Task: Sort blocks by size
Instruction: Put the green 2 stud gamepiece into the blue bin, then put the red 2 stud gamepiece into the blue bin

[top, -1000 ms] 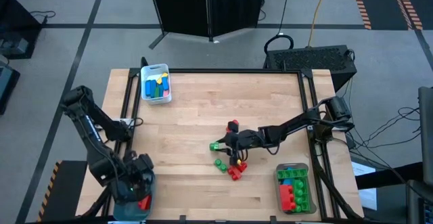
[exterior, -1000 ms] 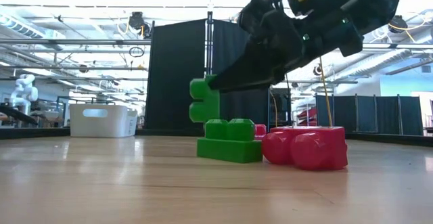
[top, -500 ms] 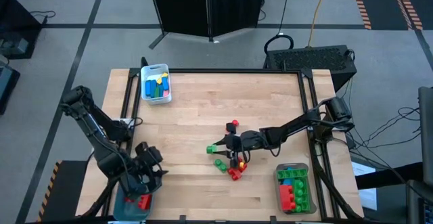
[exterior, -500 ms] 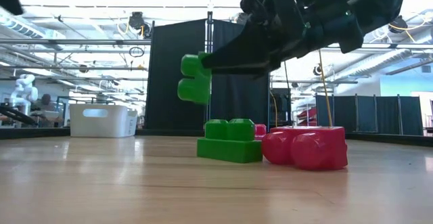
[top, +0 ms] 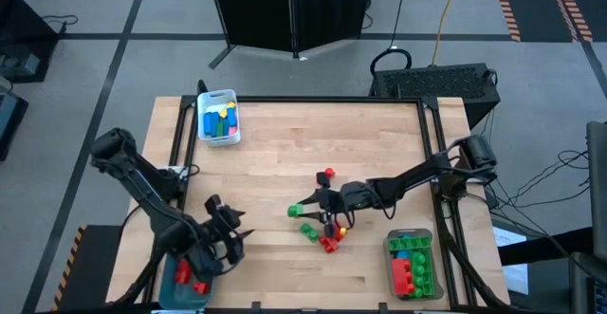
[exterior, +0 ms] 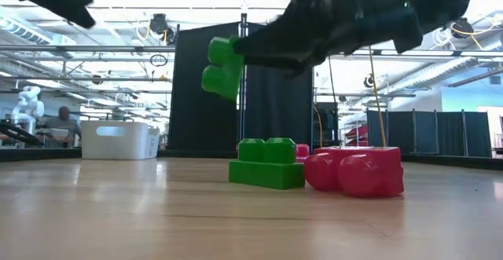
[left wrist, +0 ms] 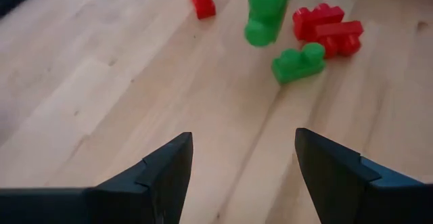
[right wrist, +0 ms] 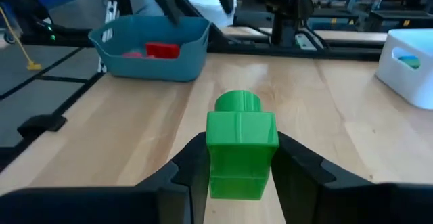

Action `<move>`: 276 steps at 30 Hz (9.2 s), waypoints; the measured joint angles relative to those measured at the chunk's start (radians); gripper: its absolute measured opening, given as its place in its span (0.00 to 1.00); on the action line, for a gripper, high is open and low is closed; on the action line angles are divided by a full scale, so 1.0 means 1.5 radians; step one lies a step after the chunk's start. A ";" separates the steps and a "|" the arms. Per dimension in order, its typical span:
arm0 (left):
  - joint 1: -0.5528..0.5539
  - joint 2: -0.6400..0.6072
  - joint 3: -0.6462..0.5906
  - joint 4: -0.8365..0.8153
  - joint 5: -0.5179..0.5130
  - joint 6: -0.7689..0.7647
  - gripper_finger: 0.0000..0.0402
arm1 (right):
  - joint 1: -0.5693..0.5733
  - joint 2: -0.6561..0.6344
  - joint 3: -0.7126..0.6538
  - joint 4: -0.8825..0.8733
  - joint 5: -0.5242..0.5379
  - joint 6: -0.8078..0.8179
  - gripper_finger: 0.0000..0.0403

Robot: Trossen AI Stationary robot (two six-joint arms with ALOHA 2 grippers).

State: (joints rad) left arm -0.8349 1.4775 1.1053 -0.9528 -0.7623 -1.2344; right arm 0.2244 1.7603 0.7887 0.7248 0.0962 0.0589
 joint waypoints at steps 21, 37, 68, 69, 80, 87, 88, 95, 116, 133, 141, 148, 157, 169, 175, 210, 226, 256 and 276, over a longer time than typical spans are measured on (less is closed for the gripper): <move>0.098 0.099 0.000 0.168 -0.003 0.214 0.61 | 0.026 -0.047 0.000 -0.032 0.005 -0.030 0.30; 0.144 0.106 -0.036 0.315 0.004 0.294 0.61 | 0.033 -0.047 0.000 -0.021 0.005 -0.033 0.30; 0.221 0.158 -0.121 0.785 0.034 0.601 0.61 | 0.035 -0.047 0.000 0.003 0.008 -0.007 0.30; 0.221 0.163 -0.121 0.798 0.034 0.606 0.61 | 0.035 -0.047 0.000 0.003 0.008 -0.007 0.30; 0.221 0.204 -0.121 0.901 0.033 0.654 0.61 | 0.035 -0.047 0.000 0.003 0.008 -0.007 0.30; 0.219 0.208 -0.121 0.908 0.027 0.658 0.54 | 0.036 -0.047 0.000 -0.014 0.006 -0.006 0.30; 0.219 0.208 -0.121 0.915 0.024 0.660 0.51 | 0.036 -0.047 0.000 -0.016 0.006 -0.004 0.30; 0.218 0.207 -0.121 0.926 0.023 0.670 0.27 | 0.045 -0.047 0.001 -0.023 0.001 -0.005 0.30; 0.213 0.206 -0.121 0.922 0.018 0.671 0.27 | 0.044 -0.047 0.002 -0.041 0.005 -0.010 0.34; 0.197 0.174 -0.121 0.853 0.010 0.638 0.26 | 0.044 -0.047 -0.001 -0.050 0.010 -0.042 0.36; 0.151 0.071 -0.120 0.623 -0.011 0.443 0.26 | 0.042 -0.052 -0.001 -0.122 0.127 -0.039 0.41; 0.111 -0.006 -0.120 0.410 0.127 0.219 0.26 | -0.008 -0.052 -0.001 -0.262 0.213 -0.104 0.41; 0.066 -0.049 -0.120 0.214 0.354 0.004 0.26 | -0.097 -0.052 -0.001 -0.327 0.113 -0.139 0.41; 0.051 -0.048 -0.120 0.174 0.552 -0.012 0.27 | -0.129 -0.052 0.000 -0.356 0.088 -0.239 0.41; 0.043 -0.048 -0.120 0.172 0.638 -0.013 0.27 | -0.142 -0.052 0.000 -0.371 0.088 -0.207 0.41; -0.025 -0.048 -0.121 -0.023 0.788 -0.150 0.60 | -0.194 -0.052 0.011 -0.450 0.014 -0.376 0.41; -0.020 -0.048 -0.121 -0.021 0.788 -0.144 0.60 | -0.277 -0.049 0.036 -0.541 -0.099 -0.364 0.41; 0.006 -0.049 -0.037 -0.046 0.431 -0.037 0.60 | -0.244 -0.030 0.139 -0.713 -0.112 -0.321 0.41; 0.086 -0.049 -0.037 0.062 0.106 0.027 0.60 | -0.223 -0.030 0.197 -0.849 -0.068 -0.317 0.41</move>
State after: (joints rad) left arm -0.7055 1.4042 1.0500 -0.8594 -0.6035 -1.1941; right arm -0.1096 1.7149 1.0840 -0.5487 -0.0059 -0.4171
